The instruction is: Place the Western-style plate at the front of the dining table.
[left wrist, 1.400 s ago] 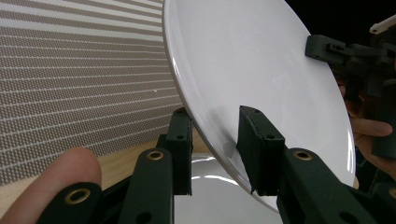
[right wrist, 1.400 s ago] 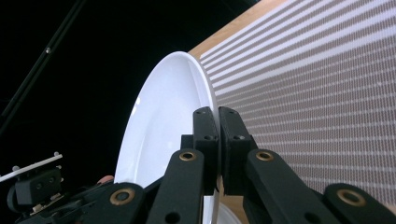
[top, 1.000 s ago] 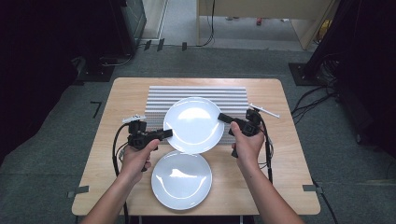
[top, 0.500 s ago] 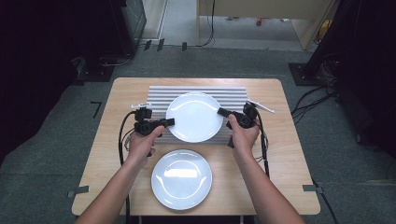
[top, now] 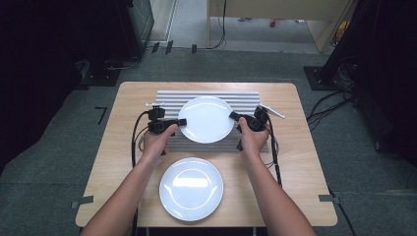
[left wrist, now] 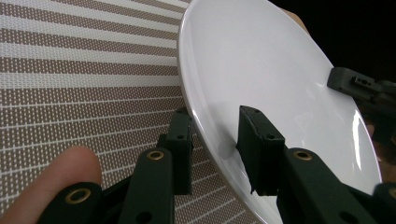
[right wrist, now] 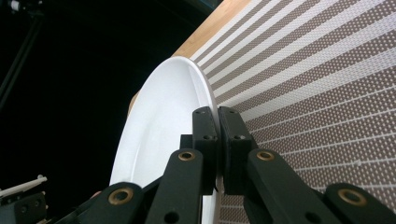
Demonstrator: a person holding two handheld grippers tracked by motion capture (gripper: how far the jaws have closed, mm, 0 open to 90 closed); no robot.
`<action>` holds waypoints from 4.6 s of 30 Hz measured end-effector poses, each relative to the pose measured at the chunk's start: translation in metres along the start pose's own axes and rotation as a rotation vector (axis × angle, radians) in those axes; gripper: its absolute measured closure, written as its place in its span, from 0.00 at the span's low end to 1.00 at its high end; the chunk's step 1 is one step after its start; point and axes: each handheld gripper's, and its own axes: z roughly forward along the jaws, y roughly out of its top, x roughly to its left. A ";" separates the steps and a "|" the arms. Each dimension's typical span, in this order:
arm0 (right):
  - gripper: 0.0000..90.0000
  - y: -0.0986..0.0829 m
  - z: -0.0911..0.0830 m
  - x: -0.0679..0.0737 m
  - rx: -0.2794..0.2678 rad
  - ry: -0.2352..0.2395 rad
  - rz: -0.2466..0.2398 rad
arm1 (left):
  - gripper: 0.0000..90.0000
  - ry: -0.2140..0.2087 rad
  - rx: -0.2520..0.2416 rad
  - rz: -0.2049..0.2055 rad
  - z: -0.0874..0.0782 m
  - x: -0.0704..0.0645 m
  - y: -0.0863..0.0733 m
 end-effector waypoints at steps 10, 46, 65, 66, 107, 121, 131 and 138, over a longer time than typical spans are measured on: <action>0.96 0.004 0.014 -0.020 -0.029 -0.034 0.077 | 0.75 0.028 0.016 0.015 0.022 0.000 0.012; 0.92 -0.008 0.042 -0.039 -0.092 -0.161 -0.025 | 0.76 0.130 0.091 -0.031 0.073 0.023 0.028; 0.52 -0.009 0.026 -0.020 -0.136 -0.301 -0.351 | 0.42 0.194 0.056 0.069 0.043 0.007 0.031; 0.50 -0.009 0.024 -0.018 -0.132 -0.312 -0.369 | 0.42 0.187 0.056 0.074 0.041 0.005 0.030; 0.30 -0.026 -0.089 0.009 -0.026 -0.224 -0.666 | 0.19 0.145 -0.123 0.154 -0.095 -0.007 -0.034; 0.29 -0.056 -0.139 -0.030 -0.023 -0.238 -0.646 | 0.17 0.218 -0.099 0.182 -0.143 0.015 -0.092; 0.29 -0.085 -0.169 -0.068 -0.009 -0.280 -0.651 | 0.17 0.273 -0.109 0.201 -0.164 0.031 -0.131; 0.28 -0.087 -0.197 -0.077 -0.033 -0.285 -0.664 | 0.16 0.308 -0.113 0.179 -0.174 0.048 -0.155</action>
